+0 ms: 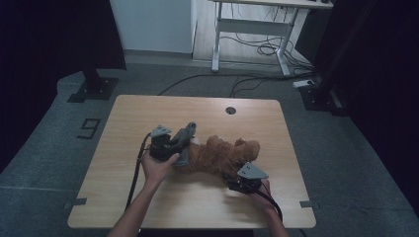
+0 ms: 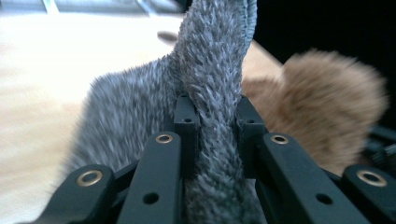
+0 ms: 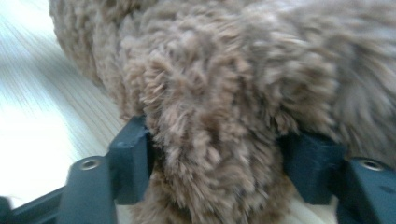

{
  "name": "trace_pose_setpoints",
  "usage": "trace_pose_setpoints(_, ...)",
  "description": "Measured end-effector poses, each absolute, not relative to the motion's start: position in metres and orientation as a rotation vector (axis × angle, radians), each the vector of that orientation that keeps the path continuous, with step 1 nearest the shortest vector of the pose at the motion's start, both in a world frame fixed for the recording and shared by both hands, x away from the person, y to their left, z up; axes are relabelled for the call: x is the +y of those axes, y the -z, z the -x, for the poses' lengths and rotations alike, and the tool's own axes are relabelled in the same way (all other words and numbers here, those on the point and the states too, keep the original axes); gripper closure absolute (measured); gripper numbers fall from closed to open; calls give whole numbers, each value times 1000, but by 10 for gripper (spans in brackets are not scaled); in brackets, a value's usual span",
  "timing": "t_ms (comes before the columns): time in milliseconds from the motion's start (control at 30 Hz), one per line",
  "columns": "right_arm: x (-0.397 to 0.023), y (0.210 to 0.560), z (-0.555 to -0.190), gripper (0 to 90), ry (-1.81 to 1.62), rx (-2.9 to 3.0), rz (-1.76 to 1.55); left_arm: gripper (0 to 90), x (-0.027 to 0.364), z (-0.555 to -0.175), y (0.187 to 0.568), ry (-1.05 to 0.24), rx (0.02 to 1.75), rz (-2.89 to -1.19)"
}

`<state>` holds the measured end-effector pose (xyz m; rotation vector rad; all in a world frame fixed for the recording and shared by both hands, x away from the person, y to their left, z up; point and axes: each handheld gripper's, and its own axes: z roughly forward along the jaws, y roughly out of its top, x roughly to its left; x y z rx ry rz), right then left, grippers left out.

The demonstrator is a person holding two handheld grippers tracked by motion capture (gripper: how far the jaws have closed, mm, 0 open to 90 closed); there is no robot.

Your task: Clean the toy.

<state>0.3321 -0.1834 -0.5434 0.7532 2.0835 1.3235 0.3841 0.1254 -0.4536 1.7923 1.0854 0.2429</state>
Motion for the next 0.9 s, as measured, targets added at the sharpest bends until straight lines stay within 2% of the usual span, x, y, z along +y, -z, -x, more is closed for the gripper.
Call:
trace_pose_setpoints(367, -228, 518, -326, 147, -1559, 1911, -1059, 761, 128, -357, 478, -274, 1046, -1760)
trace_pose_setpoints(533, -227, 516, -333, 133, -1557, 1870, -1124, 764, 133, -343, 489, -258, 1024, -1729)
trace_pose_setpoints(600, -225, 517, -334, 186, -1582, 1897, -1109, 766, 134, -338, 494, -264, 1014, -1719)
trace_pose_setpoints(700, -219, 519, -330, 333, -1562, 1936, -1041, 766, 135, -334, 496, -249, 1016, -1705)
trace_pose_setpoints(833, -219, 523, -328, 431, -1541, 1947, -1042, 766, 132, -335, 480, -257, 1024, -1702)
trace_pose_setpoints(900, -219, 524, -327, 447, -1519, 1936, -1030, 767, 127, -339, 469, -263, 1004, -1708)
